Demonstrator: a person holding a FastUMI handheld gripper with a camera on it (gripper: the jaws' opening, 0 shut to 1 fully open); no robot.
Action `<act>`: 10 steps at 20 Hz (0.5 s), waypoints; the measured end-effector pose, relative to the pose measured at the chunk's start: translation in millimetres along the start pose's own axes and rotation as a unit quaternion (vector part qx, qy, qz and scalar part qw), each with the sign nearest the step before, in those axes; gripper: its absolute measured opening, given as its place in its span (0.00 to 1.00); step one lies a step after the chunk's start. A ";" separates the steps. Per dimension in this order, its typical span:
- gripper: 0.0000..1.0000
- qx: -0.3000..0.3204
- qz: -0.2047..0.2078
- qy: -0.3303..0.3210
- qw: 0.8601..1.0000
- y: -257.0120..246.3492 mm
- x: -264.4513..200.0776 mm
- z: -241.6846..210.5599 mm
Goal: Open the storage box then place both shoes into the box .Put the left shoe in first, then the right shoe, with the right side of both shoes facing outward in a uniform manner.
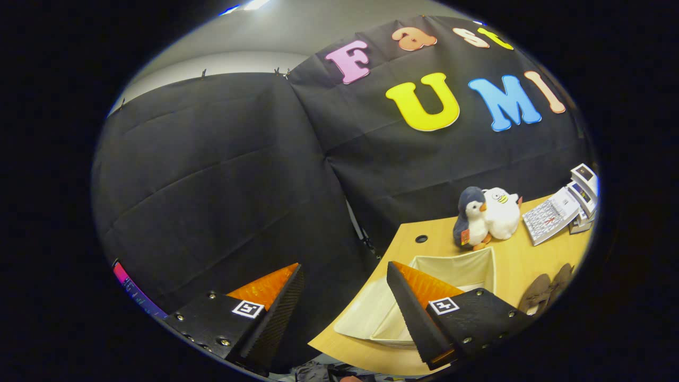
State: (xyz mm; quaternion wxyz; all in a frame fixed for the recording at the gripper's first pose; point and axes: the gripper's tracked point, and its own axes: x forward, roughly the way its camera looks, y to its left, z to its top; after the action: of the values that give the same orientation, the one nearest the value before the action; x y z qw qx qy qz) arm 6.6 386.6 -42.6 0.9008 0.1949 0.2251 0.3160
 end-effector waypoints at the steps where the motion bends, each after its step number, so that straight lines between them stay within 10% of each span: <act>1: 0.97 -0.003 -0.011 -0.005 1.000 -10.8 -5.8 2.5; 10: 0.97 -0.025 -0.137 -0.033 0.990 -140.9 -68.7 23.6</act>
State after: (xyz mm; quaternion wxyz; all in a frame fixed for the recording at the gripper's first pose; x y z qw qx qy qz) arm 39.0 234.5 -73.2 0.9471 0.1501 0.2121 0.1885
